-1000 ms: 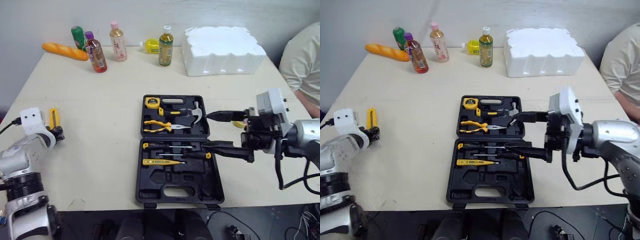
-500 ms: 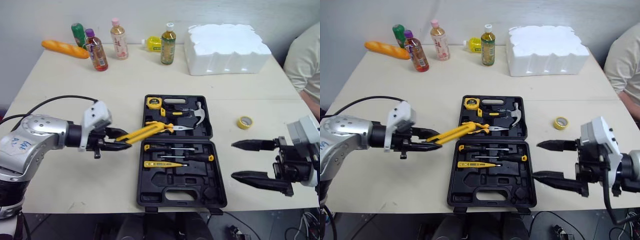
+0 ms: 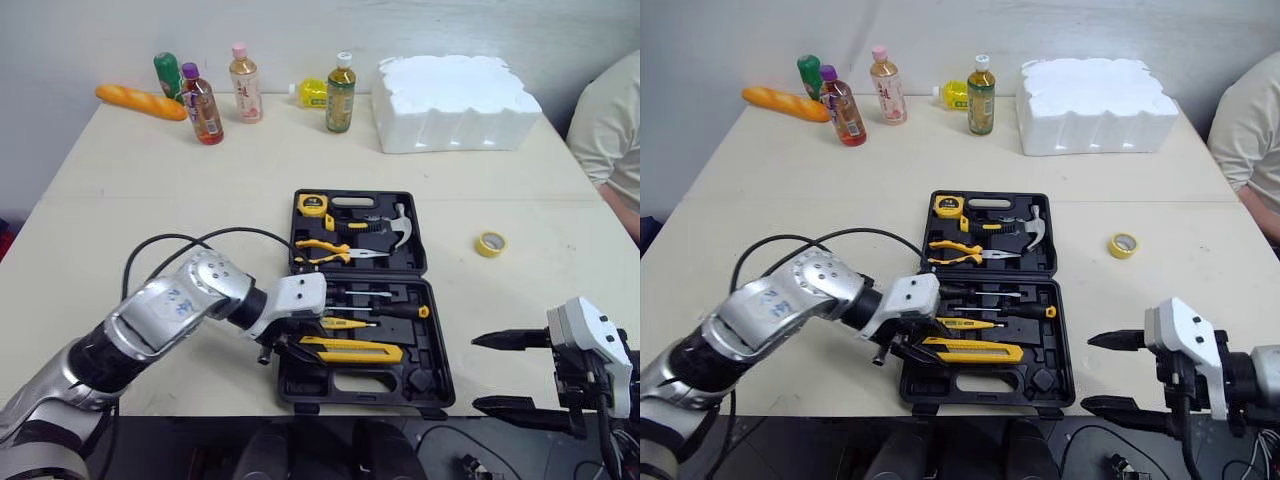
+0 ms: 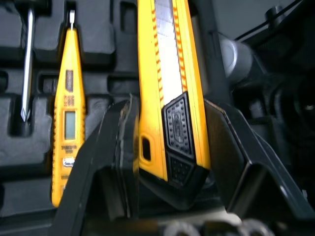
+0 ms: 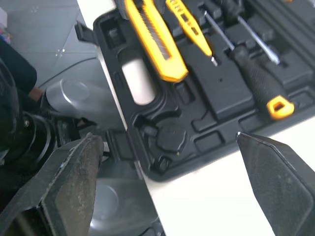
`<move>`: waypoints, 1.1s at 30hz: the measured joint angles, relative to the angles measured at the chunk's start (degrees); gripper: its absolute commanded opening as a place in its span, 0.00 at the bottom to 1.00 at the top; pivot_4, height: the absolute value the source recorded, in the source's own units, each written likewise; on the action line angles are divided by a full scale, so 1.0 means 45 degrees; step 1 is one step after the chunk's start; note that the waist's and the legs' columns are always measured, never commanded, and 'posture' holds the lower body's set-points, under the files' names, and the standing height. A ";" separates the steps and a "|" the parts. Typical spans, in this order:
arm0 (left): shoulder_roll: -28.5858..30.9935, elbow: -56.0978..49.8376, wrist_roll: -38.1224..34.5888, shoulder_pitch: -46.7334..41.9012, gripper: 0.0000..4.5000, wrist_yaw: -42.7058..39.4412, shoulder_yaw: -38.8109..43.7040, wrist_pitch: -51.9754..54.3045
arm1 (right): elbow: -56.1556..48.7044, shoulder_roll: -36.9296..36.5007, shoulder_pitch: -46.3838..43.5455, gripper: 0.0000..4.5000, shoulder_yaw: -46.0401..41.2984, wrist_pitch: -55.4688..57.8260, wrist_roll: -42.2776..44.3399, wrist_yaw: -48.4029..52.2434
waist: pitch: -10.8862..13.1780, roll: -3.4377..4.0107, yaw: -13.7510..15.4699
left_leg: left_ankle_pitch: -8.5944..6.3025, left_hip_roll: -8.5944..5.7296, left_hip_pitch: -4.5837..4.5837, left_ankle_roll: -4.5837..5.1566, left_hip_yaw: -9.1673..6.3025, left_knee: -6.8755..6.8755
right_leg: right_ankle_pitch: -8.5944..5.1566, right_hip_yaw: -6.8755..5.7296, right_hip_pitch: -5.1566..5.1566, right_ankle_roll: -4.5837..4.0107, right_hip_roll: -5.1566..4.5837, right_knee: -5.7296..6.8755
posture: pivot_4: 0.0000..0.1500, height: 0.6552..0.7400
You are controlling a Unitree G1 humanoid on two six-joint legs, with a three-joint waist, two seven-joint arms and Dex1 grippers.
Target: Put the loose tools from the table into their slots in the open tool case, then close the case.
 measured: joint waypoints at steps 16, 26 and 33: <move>-0.1394 0.0577 0.0595 -0.0126 0.99 0.0220 -0.0116 0.0447 | -0.0058 0.0293 -0.0058 1.00 0.0202 -0.0165 -0.0030 -0.0670 | 0.0000 0.0000 0.0080 | 0.0005 -0.0010 -0.0007 0.0003 -0.0017 0.0044 | 0.0003 -0.0004 0.0009 0.0006 -0.0009 0.0021 | 1.00 0.98; -0.1904 0.2366 0.0182 0.1887 0.70 -0.1372 0.2198 -0.4761 | -0.0069 0.0358 -0.0110 1.00 0.0240 -0.0226 -0.0069 -0.0947 | -0.0004 0.0007 0.0009 | 0.0052 0.0003 0.0005 -0.0081 -0.0004 0.0036 | -0.0003 -0.0019 0.0008 -0.0005 -0.0029 0.0019 | 1.00 0.98; -0.2920 0.4132 0.0920 0.2208 0.00 -0.1950 0.1872 -0.7078 | -0.0071 0.0356 -0.0382 1.00 0.0255 -0.0233 -0.0069 -0.1045 | -0.0003 0.0006 0.0123 | 0.0006 -0.0006 -0.0004 -0.0001 -0.0012 0.0042 | 0.0004 -0.0026 0.0009 0.0002 -0.0036 0.0019 | 1.00 0.98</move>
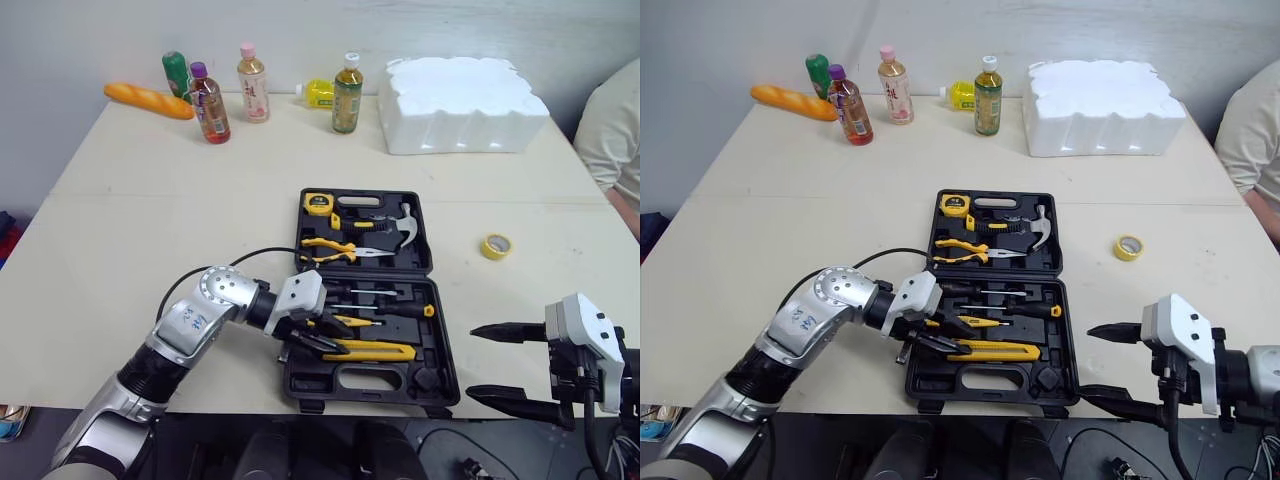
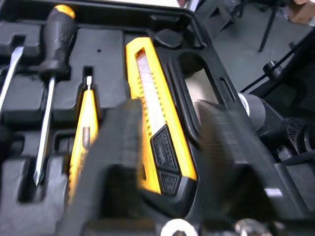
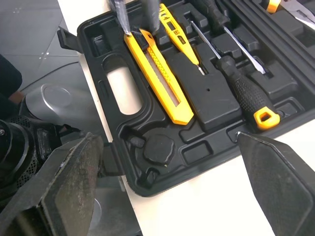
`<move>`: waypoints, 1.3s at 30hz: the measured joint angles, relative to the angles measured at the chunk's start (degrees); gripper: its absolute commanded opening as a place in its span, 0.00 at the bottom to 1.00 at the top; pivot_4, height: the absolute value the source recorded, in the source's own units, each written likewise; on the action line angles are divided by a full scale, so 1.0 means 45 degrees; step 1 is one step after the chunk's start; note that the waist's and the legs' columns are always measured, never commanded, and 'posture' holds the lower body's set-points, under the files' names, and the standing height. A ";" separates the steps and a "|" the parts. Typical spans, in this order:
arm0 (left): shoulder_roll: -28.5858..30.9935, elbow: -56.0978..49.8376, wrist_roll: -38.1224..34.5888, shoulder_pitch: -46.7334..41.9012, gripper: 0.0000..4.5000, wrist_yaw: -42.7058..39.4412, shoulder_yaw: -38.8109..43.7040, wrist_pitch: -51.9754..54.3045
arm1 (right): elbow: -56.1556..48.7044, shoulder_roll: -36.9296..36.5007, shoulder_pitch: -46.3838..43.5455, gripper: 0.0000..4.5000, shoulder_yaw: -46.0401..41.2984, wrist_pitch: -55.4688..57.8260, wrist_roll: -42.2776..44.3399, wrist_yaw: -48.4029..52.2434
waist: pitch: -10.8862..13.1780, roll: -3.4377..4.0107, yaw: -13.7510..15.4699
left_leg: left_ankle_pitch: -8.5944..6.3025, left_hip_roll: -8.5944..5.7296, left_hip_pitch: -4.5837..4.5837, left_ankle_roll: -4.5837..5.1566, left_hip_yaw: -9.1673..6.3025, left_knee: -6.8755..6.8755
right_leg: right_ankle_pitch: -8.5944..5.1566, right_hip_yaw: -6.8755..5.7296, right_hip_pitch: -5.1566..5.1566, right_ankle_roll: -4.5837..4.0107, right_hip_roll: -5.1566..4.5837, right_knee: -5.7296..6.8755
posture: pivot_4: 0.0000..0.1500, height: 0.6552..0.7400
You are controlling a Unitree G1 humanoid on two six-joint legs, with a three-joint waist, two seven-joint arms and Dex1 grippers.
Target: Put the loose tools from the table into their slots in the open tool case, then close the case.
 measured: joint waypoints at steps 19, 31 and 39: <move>0.0817 0.0260 0.1012 0.0583 0.20 -0.0982 -0.0210 -0.1571 | 0.0504 0.0575 -0.0655 1.00 0.1022 -0.0508 -0.0677 -0.1142 | -0.0131 0.0157 -0.0237 | -0.0045 0.0045 0.0108 -0.0005 -0.0057 -0.0019 | -0.0014 -0.0054 0.0153 -0.0025 -0.0006 -0.0077 | 1.00 0.98; 0.3851 0.1694 -0.3446 0.3114 0.99 0.1257 0.8631 0.2810 | 0.5091 0.1075 0.0132 1.00 -0.3159 -0.1172 -0.2160 -0.1846 | -0.0082 0.0200 -0.0158 | -0.0057 0.0023 0.0091 -0.0006 -0.0097 -0.0023 | -0.0019 -0.0097 0.0158 -0.0033 -0.0027 -0.0106 | 1.00 0.98; 0.4373 0.4045 -0.1293 0.4344 0.99 0.2845 0.9997 0.0252 | 0.7724 0.0611 -0.0456 1.00 -0.4066 -0.1900 -0.3027 -0.1962 | -0.0079 0.0206 -0.0199 | -0.0061 0.0037 0.0095 -0.0037 -0.0066 -0.0145 | -0.0026 -0.0068 0.0105 -0.0048 -0.0033 -0.0160 | 1.00 0.98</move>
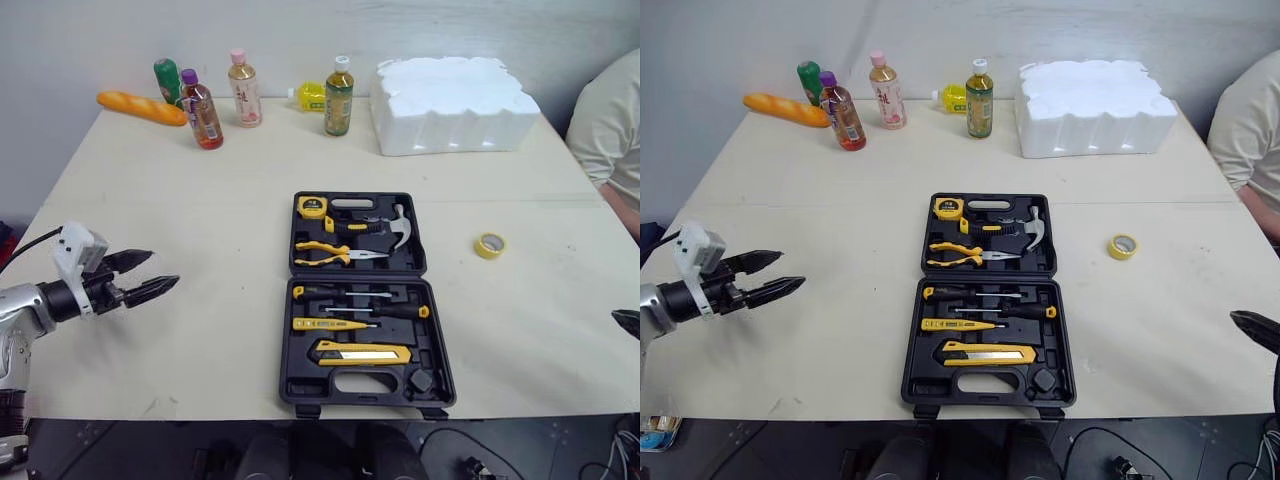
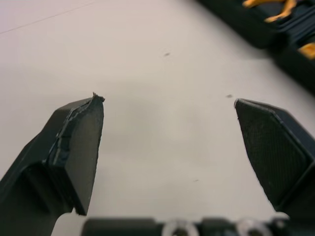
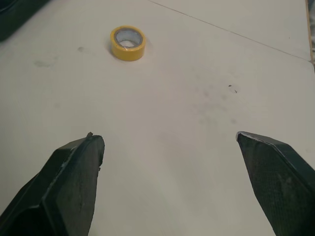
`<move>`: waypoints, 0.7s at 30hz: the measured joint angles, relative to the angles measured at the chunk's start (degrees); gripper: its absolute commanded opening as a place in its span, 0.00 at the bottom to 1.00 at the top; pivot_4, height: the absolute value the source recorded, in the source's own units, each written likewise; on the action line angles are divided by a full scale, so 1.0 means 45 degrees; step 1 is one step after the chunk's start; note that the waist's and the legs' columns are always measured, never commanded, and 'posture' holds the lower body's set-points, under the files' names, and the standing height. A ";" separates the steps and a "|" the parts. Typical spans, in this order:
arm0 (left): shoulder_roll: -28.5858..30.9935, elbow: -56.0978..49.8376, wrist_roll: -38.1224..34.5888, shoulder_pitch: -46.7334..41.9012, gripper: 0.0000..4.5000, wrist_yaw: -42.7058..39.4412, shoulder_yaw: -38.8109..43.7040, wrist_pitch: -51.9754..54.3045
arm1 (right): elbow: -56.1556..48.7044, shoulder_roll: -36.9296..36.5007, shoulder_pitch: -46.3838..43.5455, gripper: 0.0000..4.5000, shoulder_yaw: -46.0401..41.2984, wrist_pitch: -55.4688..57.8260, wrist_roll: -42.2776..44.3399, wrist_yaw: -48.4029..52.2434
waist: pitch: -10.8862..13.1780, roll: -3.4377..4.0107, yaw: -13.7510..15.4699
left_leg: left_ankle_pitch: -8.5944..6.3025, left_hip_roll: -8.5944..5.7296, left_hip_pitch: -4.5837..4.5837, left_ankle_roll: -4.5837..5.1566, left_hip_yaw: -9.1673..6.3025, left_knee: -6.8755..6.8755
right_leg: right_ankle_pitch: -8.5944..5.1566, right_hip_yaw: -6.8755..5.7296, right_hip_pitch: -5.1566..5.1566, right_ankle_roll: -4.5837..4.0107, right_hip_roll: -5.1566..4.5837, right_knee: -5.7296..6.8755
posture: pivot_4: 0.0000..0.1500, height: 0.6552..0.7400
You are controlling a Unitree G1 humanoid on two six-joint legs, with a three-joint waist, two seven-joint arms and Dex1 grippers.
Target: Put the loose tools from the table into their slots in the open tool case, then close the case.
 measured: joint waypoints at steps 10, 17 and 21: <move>-0.0254 -0.3186 -0.1319 -0.1798 0.99 -0.1390 -0.1662 0.0929 | 0.0569 -0.2484 -0.3083 1.00 0.2977 -0.0627 -0.0260 0.1473 | 0.0019 0.0031 -0.0099 | 0.0035 -0.0012 -0.0021 -0.0009 0.0064 -0.0011 | 0.0039 0.0047 -0.0038 0.0039 0.0001 -0.0002 | 1.00 0.98; -0.2046 -0.5293 -0.2390 -0.4493 0.99 -0.1652 -0.3995 0.2030 | 0.1647 -0.3608 -0.8417 1.00 0.9361 -0.0793 -0.1907 0.2586 | 0.0025 0.0024 -0.0280 | 0.0119 -0.0024 -0.0093 -0.0076 0.0135 0.0026 | 0.0040 -0.0008 -0.0156 0.0045 0.0052 0.0134 | 1.00 0.98; -0.2634 -0.5627 -0.2582 -0.5122 0.99 -0.1392 -0.4236 0.2346 | 0.3735 -0.2795 -1.1059 1.00 1.1694 -0.1443 -0.3390 0.3094 | 0.0032 0.0029 -0.0361 | 0.0117 -0.0014 -0.0119 -0.0064 0.0206 0.0083 | 0.0041 0.0022 -0.0197 0.0057 0.0116 0.0180 | 1.00 0.98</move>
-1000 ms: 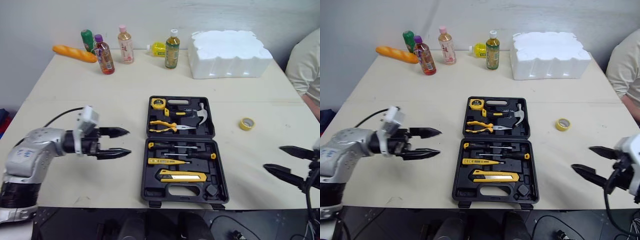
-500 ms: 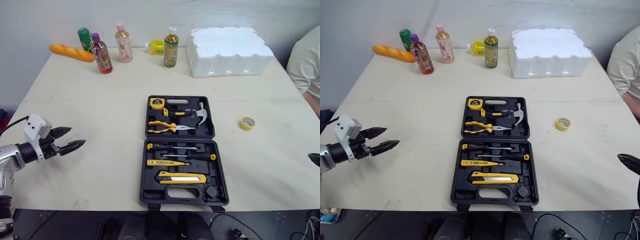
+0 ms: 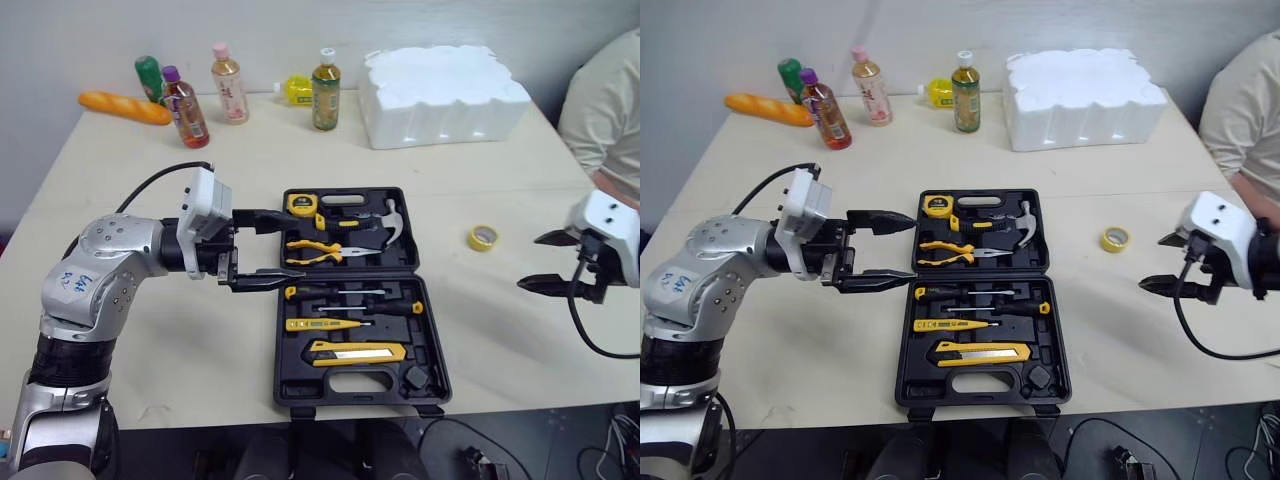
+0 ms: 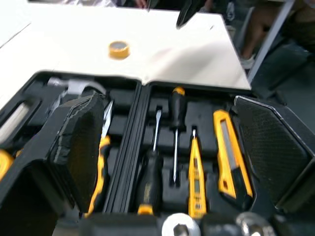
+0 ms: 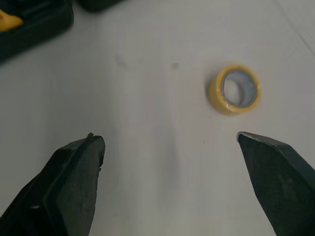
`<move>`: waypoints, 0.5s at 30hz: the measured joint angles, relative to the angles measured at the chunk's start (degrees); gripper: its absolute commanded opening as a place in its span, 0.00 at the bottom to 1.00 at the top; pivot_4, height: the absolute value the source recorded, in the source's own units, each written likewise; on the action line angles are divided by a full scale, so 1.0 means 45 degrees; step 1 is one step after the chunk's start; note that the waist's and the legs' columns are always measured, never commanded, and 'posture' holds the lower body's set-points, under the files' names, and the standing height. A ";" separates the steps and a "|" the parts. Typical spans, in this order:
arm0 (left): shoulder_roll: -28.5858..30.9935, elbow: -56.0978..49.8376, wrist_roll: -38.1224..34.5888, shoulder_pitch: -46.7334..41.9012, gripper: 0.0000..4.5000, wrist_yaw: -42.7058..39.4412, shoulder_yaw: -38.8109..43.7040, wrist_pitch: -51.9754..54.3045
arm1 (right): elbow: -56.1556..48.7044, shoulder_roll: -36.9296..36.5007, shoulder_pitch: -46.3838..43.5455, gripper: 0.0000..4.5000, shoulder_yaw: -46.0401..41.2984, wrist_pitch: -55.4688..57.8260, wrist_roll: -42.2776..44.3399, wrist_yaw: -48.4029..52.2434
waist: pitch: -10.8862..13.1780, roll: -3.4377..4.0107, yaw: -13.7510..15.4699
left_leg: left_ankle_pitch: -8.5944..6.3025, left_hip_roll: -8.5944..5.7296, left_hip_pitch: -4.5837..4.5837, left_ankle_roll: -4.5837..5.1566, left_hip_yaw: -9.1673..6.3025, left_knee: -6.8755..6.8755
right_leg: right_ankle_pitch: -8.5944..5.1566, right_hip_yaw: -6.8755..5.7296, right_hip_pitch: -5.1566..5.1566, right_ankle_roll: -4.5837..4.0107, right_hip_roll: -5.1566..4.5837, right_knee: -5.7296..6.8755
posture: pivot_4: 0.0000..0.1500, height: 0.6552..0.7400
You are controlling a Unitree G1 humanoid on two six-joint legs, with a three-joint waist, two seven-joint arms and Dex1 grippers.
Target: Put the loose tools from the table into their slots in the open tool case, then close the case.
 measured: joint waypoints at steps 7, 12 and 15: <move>-0.0664 -0.0843 -0.0369 -0.0301 0.99 0.0310 -0.0641 0.0260 | 0.4322 0.2599 -0.3650 1.00 0.2749 -0.1168 -0.2842 -0.0586 | 0.0035 -0.0034 0.0062 | -0.0002 -0.0005 0.0017 0.0012 0.0027 0.0048 | 0.0011 0.0058 -0.0007 0.0020 0.0004 0.0006 | 1.00 0.98; -0.0802 -0.0792 -0.0361 -0.0320 0.99 0.0715 -0.0639 0.0255 | 0.5823 0.3241 -0.4470 1.00 0.3215 -0.1754 -0.3723 -0.0744 | 0.0035 -0.0035 0.0071 | -0.0005 -0.0013 0.0013 0.0018 0.0034 0.0056 | 0.0013 0.0064 -0.0005 0.0022 -0.0006 0.0015 | 1.00 0.98; -0.0804 -0.0793 -0.0363 -0.0319 0.99 0.0800 -0.0639 0.0253 | 0.6325 0.3409 -0.4633 1.00 0.3265 -0.2002 -0.3999 -0.0746 | 0.0036 -0.0034 0.0055 | -0.0004 -0.0009 0.0014 0.0016 0.0035 0.0054 | 0.0013 0.0063 -0.0006 0.0023 -0.0001 0.0017 | 1.00 0.98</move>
